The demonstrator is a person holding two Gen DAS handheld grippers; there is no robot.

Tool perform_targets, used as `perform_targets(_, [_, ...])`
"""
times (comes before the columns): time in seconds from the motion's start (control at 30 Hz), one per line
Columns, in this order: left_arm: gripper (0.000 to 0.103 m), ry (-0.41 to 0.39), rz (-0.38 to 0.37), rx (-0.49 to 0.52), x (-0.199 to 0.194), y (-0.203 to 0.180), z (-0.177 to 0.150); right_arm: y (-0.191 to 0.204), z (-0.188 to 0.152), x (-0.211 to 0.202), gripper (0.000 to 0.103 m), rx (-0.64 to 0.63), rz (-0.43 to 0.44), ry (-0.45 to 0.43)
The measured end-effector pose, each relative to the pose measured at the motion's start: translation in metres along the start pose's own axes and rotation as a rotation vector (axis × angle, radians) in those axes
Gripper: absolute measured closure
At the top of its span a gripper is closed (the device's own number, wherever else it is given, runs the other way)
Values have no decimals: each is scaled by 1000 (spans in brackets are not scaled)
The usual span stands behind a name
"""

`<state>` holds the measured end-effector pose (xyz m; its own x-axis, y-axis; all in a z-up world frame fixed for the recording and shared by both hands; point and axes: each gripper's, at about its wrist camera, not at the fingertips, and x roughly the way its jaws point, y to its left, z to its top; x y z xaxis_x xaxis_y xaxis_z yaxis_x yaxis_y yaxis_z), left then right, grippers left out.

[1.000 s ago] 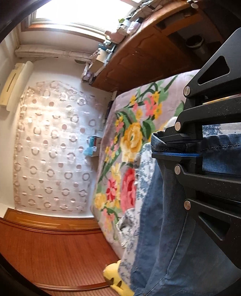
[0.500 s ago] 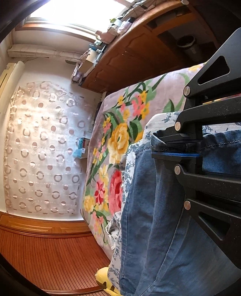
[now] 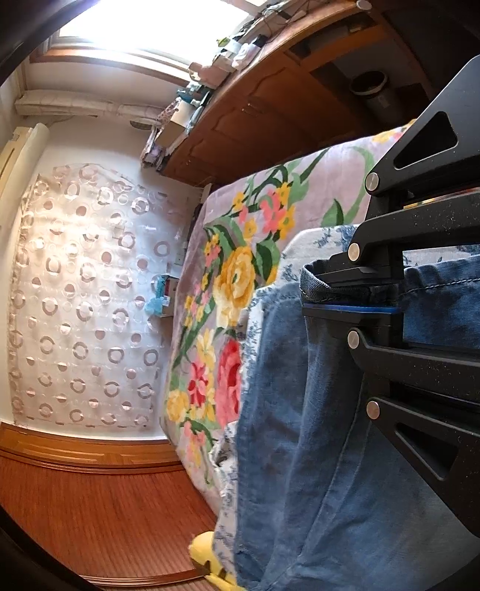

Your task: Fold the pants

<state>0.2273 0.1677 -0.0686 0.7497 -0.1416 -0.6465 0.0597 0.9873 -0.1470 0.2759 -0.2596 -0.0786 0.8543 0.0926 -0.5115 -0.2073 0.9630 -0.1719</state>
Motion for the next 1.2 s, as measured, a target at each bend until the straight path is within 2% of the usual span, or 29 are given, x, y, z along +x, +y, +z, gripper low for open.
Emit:
perform_targets(0.17, [97, -102, 33, -6, -27, -2, 16, -11, 17, -13, 96, 30, 1, -67])
perform_targets(0.37, [97, -147, 95, -12, -22, 4, 46, -4, 39, 5, 96, -14, -20, -92])
perform_targets(0.47, [97, -134, 135, -1, -4, 6, 56, 3, 44, 31, 96, -40, -30, -62])
perform_targets(0.63, [97, -95, 158, -4, 24, 12, 61, 10, 46, 70, 96, -59, -31, 15])
perform_targets(0.9, [97, -49, 189, 16, 46, 10, 61, 9, 52, 106, 96, -44, 3, 101])
perform_targets(1.0, [96, -37, 217, 25, 46, 9, 59, 3, 59, 105, 84, -27, 17, 111])
perform_targets(1.03, [93, -35, 226, 26, 45, 9, 59, -1, 62, 104, 76, -18, 29, 109])
perform_targets(1.07, [85, -34, 227, 26, 43, 9, 58, -4, 62, 101, 66, -8, 41, 106])
perform_targets(1.13, [73, -40, 232, 26, 39, 9, 57, -10, 56, 87, 56, 6, 47, 95])
perform_targets(1.2, [60, -47, 229, 33, 34, 8, 56, -14, 53, 82, 56, 12, 52, 93])
